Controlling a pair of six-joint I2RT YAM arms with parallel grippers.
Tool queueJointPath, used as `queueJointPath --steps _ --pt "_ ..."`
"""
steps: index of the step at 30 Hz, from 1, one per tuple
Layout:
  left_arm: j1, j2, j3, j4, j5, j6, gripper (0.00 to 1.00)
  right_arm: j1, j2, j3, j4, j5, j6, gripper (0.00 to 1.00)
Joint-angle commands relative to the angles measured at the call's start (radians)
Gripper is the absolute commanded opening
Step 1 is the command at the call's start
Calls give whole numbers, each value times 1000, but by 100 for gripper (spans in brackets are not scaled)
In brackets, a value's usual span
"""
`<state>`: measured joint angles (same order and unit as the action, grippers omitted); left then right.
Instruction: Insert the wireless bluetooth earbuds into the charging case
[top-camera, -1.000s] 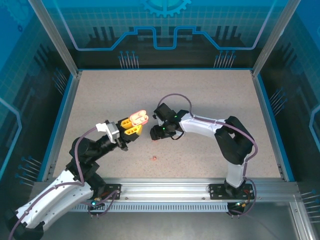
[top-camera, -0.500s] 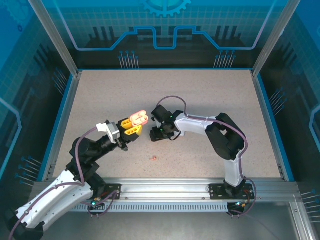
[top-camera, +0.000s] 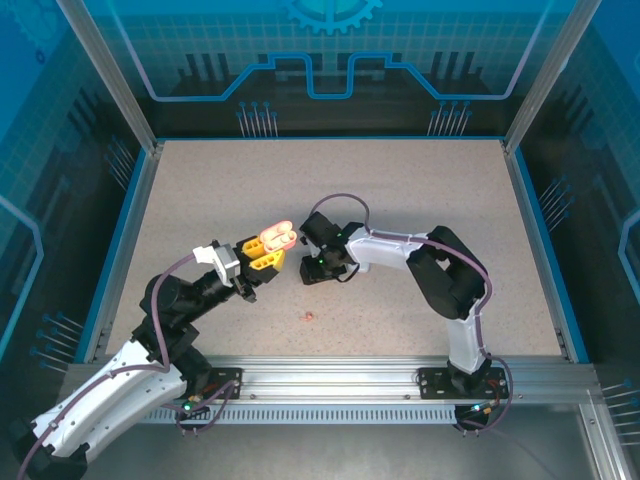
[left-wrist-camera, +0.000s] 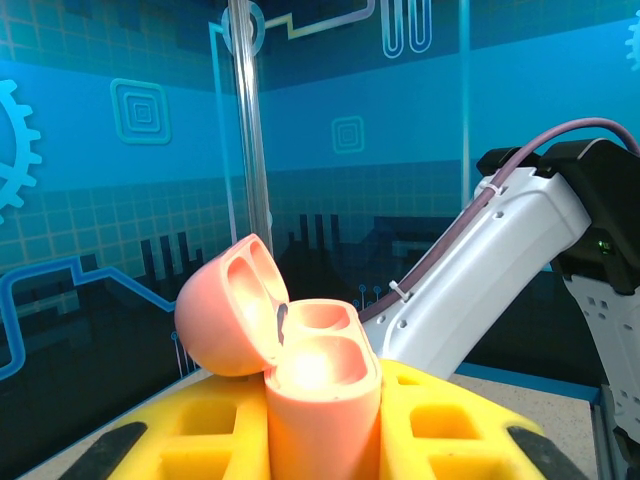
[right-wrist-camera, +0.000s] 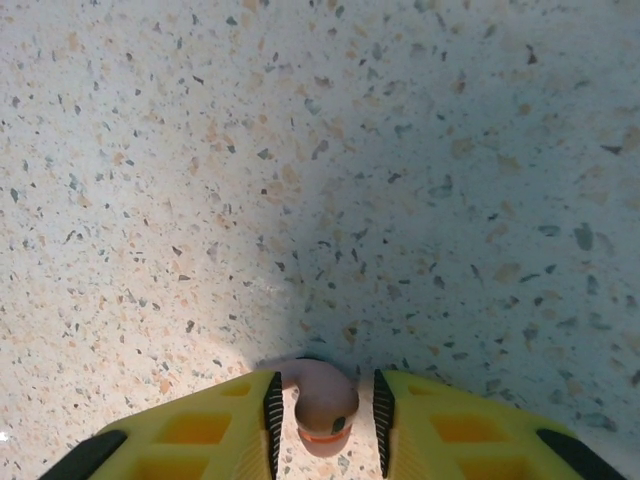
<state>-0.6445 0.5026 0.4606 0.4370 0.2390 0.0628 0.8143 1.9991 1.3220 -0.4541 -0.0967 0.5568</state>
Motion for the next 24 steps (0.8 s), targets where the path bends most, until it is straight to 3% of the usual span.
queueJointPath --steps 1,13,24 --pt "-7 -11 -9 5 -19 26 0 20 30 24 -33 -12 -13 31" --pt "-7 -9 -7 -3 -22 23 0 19 -49 5 -41 20 -32 22" --pt "-7 46 -29 -14 -30 -58 0 15 -343 -70 -123 289 -165 21"
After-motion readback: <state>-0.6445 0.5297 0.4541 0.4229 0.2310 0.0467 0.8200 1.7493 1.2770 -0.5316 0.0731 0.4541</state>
